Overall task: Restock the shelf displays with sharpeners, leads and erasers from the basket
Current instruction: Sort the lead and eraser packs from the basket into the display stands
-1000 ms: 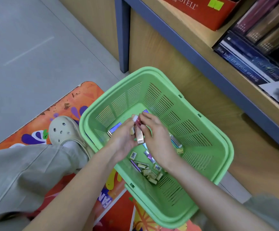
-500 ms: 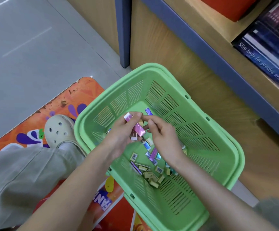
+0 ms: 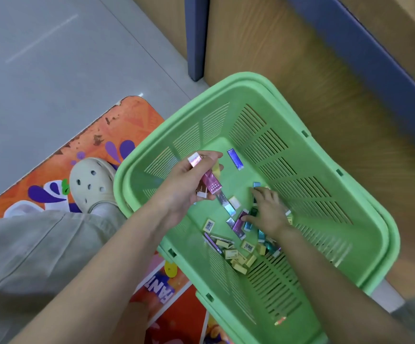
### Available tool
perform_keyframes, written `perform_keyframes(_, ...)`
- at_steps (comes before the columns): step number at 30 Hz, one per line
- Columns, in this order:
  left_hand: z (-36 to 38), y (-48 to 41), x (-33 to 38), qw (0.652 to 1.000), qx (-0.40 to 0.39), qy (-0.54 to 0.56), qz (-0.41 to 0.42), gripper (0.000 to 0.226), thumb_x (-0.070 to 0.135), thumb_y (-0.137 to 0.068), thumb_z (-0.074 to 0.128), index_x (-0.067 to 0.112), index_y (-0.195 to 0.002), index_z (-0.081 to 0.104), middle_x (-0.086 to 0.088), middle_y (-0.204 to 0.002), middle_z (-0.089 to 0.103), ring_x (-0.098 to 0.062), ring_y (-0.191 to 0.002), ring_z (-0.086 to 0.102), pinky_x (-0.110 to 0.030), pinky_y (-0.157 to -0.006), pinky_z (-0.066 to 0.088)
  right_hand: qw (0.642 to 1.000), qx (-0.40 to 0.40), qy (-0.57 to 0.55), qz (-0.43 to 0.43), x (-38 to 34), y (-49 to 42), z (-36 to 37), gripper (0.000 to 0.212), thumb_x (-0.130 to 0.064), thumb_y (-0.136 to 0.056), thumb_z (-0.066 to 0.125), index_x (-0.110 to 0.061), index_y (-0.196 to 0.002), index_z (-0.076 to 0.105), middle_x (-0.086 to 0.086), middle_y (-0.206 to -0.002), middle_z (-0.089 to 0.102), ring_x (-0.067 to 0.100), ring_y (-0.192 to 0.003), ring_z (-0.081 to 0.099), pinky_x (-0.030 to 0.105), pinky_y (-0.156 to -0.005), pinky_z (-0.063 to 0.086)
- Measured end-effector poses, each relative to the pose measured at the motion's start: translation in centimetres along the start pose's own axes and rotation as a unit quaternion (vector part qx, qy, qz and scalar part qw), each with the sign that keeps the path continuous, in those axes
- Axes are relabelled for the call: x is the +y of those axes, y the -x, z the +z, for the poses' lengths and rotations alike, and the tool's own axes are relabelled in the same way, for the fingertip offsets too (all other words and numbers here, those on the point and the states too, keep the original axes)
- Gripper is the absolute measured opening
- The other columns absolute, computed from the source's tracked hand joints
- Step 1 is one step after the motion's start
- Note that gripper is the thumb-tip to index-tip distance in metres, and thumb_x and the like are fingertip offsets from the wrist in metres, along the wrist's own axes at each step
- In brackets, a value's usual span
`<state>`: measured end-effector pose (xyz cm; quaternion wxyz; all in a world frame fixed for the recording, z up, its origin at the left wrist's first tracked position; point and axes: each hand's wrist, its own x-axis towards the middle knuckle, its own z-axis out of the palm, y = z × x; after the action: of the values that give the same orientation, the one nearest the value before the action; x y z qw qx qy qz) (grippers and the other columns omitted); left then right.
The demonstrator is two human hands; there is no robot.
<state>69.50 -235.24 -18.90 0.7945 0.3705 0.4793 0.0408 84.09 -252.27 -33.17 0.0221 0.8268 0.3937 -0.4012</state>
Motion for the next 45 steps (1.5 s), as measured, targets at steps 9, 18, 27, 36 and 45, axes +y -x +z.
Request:
perform_keyframes(9,0.2,-0.3,0.3,1.0,-0.003,0.004,-0.003,0.017,0.026,-0.093,0.054,0.017,-0.103,0.064,-0.005,-0.095,0.065,-0.012,-0.054,0.053,-0.021,-0.049,0.048,0.997,0.024,-0.074,-0.024,-1.4,0.2,2.6,0.073,-0.045,-0.084,0.065,-0.009,-0.141,0.034,0.005,-0.137,0.043,0.018,-0.128,0.037,0.031,-0.107,0.034)
perform_keyframes(18,-0.6,-0.2,0.1,1.0,0.001,-0.004,-0.004,0.014,0.026,-0.094,0.054,0.02,-0.095,0.066,-0.004,-0.091,0.067,-0.014,-0.055,0.051,-0.032,-0.063,0.047,0.997,0.044,-0.058,0.006,-4.3,-1.6,4.8,0.055,-0.021,-0.086,0.068,-0.01,-0.133,0.042,0.011,-0.134,0.037,0.027,-0.125,0.037,0.03,-0.102,0.034)
perform_keyframes(27,-1.5,0.1,-0.5,1.0,0.013,-0.02,-0.009,0.014,0.026,-0.093,0.055,0.018,-0.097,0.065,-0.004,-0.094,0.067,-0.009,-0.054,0.056,-0.028,-0.062,0.051,0.996,0.031,-0.088,0.002,-3.2,-1.2,3.9,0.036,-0.009,-0.088,0.06,-0.006,-0.122,0.051,0.011,-0.125,0.044,0.027,-0.116,0.046,0.032,-0.1,0.039)
perform_keyframes(36,-1.1,2.5,-0.5,0.999,0.017,-0.033,-0.007,0.014,0.026,-0.093,0.055,0.017,-0.099,0.065,-0.006,-0.093,0.065,-0.017,-0.068,0.057,-0.021,-0.054,0.05,0.995,0.009,-0.075,0.062,-3.7,-0.4,4.2,0.037,-0.017,-0.087,0.066,-0.004,-0.117,0.049,0.013,-0.121,0.051,0.028,-0.115,0.045,0.034,-0.092,0.039)
perform_keyframes(45,-1.6,3.7,0.0,0.999,0.024,-0.035,0.0,0.014,0.026,-0.093,0.056,0.018,-0.097,0.066,-0.008,-0.097,0.064,-0.021,-0.069,0.057,-0.02,-0.051,0.049,0.994,0.033,-0.099,0.018,-6.3,-0.6,5.2,0.033,-0.002,-0.093,0.047,-0.003,-0.126,0.043,0.016,-0.125,0.049,0.03,-0.116,0.043,0.035,-0.095,0.036)
